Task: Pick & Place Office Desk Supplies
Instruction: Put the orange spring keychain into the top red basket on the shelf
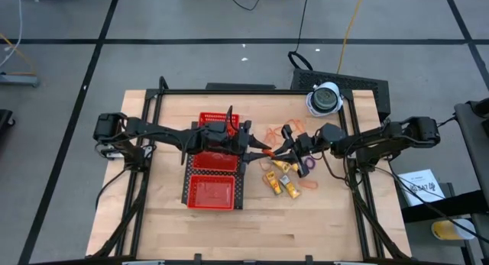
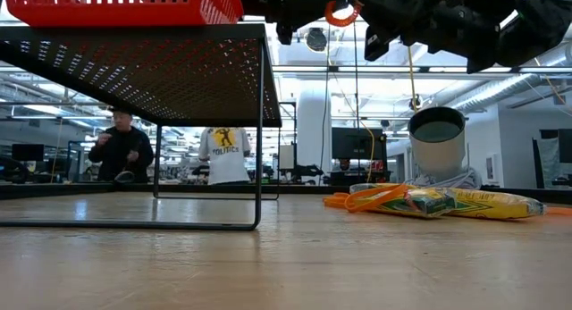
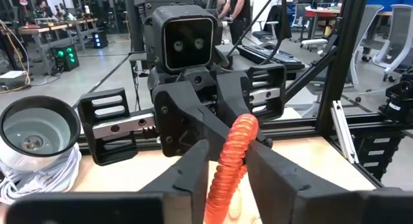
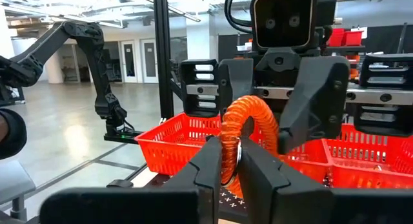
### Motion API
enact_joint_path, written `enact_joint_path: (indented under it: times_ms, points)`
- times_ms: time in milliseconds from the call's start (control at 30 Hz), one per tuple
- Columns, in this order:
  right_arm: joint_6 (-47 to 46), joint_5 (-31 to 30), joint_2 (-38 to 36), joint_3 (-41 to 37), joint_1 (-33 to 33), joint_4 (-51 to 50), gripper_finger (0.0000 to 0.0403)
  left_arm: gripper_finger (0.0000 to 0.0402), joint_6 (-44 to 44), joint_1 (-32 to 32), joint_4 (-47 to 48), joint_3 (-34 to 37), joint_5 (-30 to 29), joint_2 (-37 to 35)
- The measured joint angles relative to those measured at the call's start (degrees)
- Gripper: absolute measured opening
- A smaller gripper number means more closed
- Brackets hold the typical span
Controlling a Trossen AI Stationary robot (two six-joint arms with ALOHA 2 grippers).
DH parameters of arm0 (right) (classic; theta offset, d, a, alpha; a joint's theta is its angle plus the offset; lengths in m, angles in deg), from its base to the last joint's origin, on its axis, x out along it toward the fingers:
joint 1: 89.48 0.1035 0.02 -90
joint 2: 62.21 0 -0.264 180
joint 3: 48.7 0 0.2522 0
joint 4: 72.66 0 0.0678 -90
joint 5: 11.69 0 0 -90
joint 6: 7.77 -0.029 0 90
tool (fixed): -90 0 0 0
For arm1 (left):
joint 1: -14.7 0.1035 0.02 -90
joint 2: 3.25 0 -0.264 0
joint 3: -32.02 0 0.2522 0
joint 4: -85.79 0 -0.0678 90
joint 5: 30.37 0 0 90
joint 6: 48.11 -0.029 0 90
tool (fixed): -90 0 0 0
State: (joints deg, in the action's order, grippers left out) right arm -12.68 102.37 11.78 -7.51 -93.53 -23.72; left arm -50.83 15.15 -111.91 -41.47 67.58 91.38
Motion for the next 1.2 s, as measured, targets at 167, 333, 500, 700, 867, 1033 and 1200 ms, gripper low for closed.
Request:
enact_joint_path:
  times_ms: [167,333,500,700,867,1033,1200]
  points:
    - [0.04,-0.09,-0.02,-0.01,0.0,-0.37,0.0029,0.0087,-0.02,0.0,0.08,0.02,-0.02,-0.02]
    - [0.22,-0.09,-0.02,-0.01,0.0,-0.39,0.0032,0.0078,-0.33,0.0,0.07,0.04,-0.07,-0.02]
    - [0.24,-0.11,-0.02,-0.01,0.0,-0.42,0.0029,0.0053,-2.81,0.0,0.06,0.04,0.0,-0.04]
    - [0.23,-0.33,-0.02,-0.05,-0.04,-0.42,0.0036,0.0025,-2.95,0.0,0.08,0.04,-0.02,-0.07]
    - [-0.39,0.09,-0.96,-0.05,-1.47,-2.13,0.0065,0.0056,-2.62,0.1,0.05,0.04,-1.0,-0.07]
    - [1.88,0.18,-4.36,-0.05,-2.49,-11.01,0.0126,0.0068,-0.54,0.15,-0.18,0.04,-1.33,-0.07]
    - [2.57,0.0,-10.1,-0.05,-4.0,-21.38,0.0178,0.0033,0.01,0.12,0.84,0.04,-0.87,-0.56]
